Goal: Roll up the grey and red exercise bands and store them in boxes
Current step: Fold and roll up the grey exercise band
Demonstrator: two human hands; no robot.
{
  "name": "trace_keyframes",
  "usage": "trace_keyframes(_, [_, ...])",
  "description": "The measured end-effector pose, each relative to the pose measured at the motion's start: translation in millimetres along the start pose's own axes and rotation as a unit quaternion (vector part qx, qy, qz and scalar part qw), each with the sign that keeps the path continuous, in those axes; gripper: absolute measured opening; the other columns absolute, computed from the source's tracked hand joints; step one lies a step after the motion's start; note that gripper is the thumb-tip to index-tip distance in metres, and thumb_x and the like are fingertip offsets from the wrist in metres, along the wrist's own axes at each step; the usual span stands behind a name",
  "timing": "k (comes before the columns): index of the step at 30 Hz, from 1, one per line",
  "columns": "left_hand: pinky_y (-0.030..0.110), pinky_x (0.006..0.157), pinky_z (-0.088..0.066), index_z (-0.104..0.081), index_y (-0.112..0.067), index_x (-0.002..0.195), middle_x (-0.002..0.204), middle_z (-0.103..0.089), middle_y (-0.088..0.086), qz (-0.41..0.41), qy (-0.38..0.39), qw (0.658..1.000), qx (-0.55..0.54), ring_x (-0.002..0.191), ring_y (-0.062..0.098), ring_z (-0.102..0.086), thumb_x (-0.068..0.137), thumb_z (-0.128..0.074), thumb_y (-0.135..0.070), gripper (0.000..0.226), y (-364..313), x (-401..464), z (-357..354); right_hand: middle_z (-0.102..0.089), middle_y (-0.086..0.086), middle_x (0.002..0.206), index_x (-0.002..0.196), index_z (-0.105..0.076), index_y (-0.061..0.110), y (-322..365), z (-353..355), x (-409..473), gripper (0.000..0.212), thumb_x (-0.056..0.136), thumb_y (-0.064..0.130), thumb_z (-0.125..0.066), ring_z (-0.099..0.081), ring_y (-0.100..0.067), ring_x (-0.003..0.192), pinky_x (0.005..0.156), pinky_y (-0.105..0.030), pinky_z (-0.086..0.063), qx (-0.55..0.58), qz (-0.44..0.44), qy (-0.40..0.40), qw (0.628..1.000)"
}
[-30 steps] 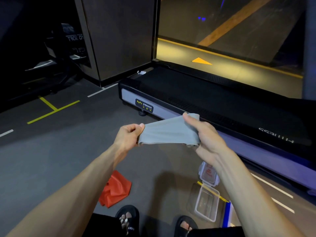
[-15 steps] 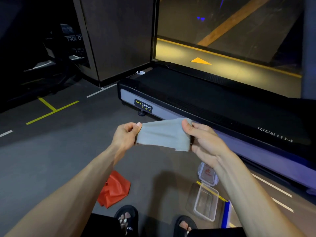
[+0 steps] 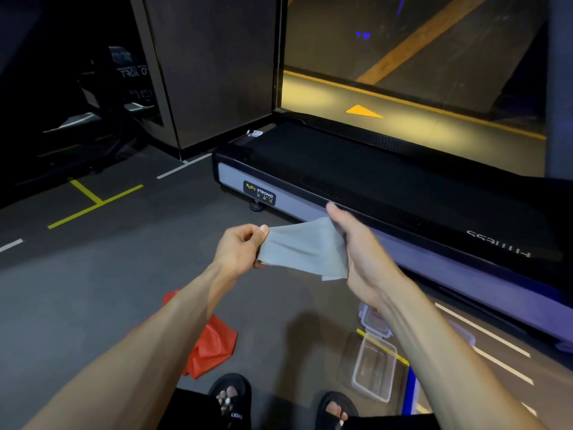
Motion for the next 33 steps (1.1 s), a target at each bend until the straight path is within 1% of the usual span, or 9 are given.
trace_keyframes(2, [0.043, 0.065, -0.059, -0.065, 0.001, 0.082, 0.062, -0.061, 0.006, -0.001, 0.01, 1.0, 0.0, 0.054, 0.023, -0.059, 0.103, -0.059, -0.032, 0.04, 1.9, 0.8, -1.9, -0.076, -0.015, 0.099, 0.098, -0.067, 0.01, 1.8, -0.9, -0.9, 0.039, 0.087, 0.046, -0.075, -0.073, -0.027, 0.087, 0.069, -0.038, -0.055, -0.04, 0.019, -0.008, 0.999])
trace_keyframes(5, [0.043, 0.065, -0.059, -0.066, -0.001, 0.081, 0.063, -0.061, 0.007, 0.0, 0.014, 1.0, 0.007, 0.057, 0.025, -0.057, 0.103, -0.059, -0.033, 0.04, 3.5, 2.1, -2.0, -0.075, -0.019, 0.1, 0.099, -0.069, 0.008, 3.1, -0.6, -0.3, 0.035, 0.089, 0.041, -0.074, -0.071, -0.03, 0.088, 0.075, -0.045, -0.052, -0.044, 0.039, -0.009, 0.998])
trace_keyframes(9, [0.038, 0.06, -0.057, -0.067, -0.002, 0.08, 0.059, -0.061, 0.002, 0.003, -0.001, 1.0, 0.006, 0.055, 0.023, -0.057, 0.103, -0.058, -0.033, 0.039, 2.1, 3.2, 1.4, -0.075, -0.018, 0.103, 0.114, -0.067, 0.0, 2.7, 6.2, 0.7, 0.055, 0.087, 0.048, -0.071, -0.073, -0.028, 0.084, 0.053, -0.033, -0.056, -0.02, 0.027, -0.016, 0.999])
trace_keyframes(11, [0.04, 0.062, -0.059, -0.068, -0.001, 0.084, 0.061, -0.064, 0.002, 0.003, -0.004, 1.0, 0.004, 0.057, 0.022, -0.06, 0.103, -0.058, -0.033, 0.038, 1.4, 2.9, 2.4, -0.076, -0.017, 0.103, 0.12, -0.065, -0.005, 0.5, 9.6, -0.4, 0.06, 0.088, 0.045, -0.07, -0.073, -0.026, 0.081, 0.049, -0.032, -0.056, -0.028, 0.018, -0.011, 0.999])
trace_keyframes(18, [0.044, 0.067, -0.061, -0.066, -0.001, 0.086, 0.064, -0.063, 0.0, -0.008, 0.006, 1.0, 0.005, 0.057, 0.017, -0.058, 0.104, -0.056, -0.033, 0.038, -2.9, -0.5, -2.8, -0.075, -0.023, 0.107, 0.106, -0.072, -0.004, 4.3, 19.8, -3.2, 0.059, 0.068, 0.04, -0.078, -0.072, -0.029, 0.085, 0.056, -0.039, -0.06, 0.006, 0.033, -0.04, 0.999])
trace_keyframes(20, [0.042, 0.066, -0.06, -0.066, 0.0, 0.087, 0.064, -0.062, 0.0, -0.013, 0.008, 1.0, 0.003, 0.056, 0.017, -0.057, 0.104, -0.056, -0.032, 0.037, -4.7, -2.1, -5.0, -0.074, -0.024, 0.11, 0.112, -0.07, -0.009, 1.9, 20.0, -2.4, 0.065, 0.07, 0.04, -0.079, -0.074, -0.029, 0.088, 0.058, -0.042, -0.061, 0.042, 0.027, -0.046, 0.998])
trace_keyframes(26, [0.034, 0.057, -0.059, -0.068, -0.002, 0.089, 0.069, -0.063, 0.002, -0.024, 0.019, 1.0, 0.0, 0.06, 0.018, -0.059, 0.104, -0.057, -0.032, 0.035, -8.0, -4.7, -11.2, -0.075, -0.016, 0.115, 0.121, -0.067, 0.002, -9.1, 11.4, 0.1, 0.048, 0.101, 0.044, -0.055, -0.073, -0.035, 0.105, 0.062, -0.04, -0.059, 0.081, -0.037, -0.021, 0.996])
trace_keyframes(30, [0.041, 0.061, -0.06, -0.067, -0.002, 0.087, 0.065, -0.062, 0.001, -0.03, 0.03, 0.999, 0.001, 0.056, 0.017, -0.058, 0.104, -0.057, -0.03, 0.035, -10.3, -6.9, -18.1, -0.076, -0.018, 0.111, 0.124, -0.065, 0.002, -11.5, 12.1, 2.9, 0.054, 0.099, 0.049, -0.055, -0.073, -0.038, 0.103, 0.056, -0.035, -0.055, 0.077, -0.049, -0.067, 0.994])
trace_keyframes(33, [0.046, 0.064, -0.061, -0.068, -0.003, 0.087, 0.067, -0.063, 0.004, -0.029, 0.033, 0.999, 0.0, 0.06, 0.021, -0.06, 0.104, -0.057, -0.032, 0.035, -9.8, -5.7, -18.5, -0.078, -0.014, 0.102, 0.109, -0.07, 0.006, -6.6, 7.2, 2.1, 0.049, 0.091, 0.051, -0.069, -0.076, -0.032, 0.094, 0.053, -0.032, -0.055, 0.018, -0.023, -0.053, 0.998])
Point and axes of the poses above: each hand's wrist, its own x-axis towards the middle knuckle, its own z-axis out of the back of the hand, y = z × x, the point moved 7 cm from there along x, towards the middle knuckle
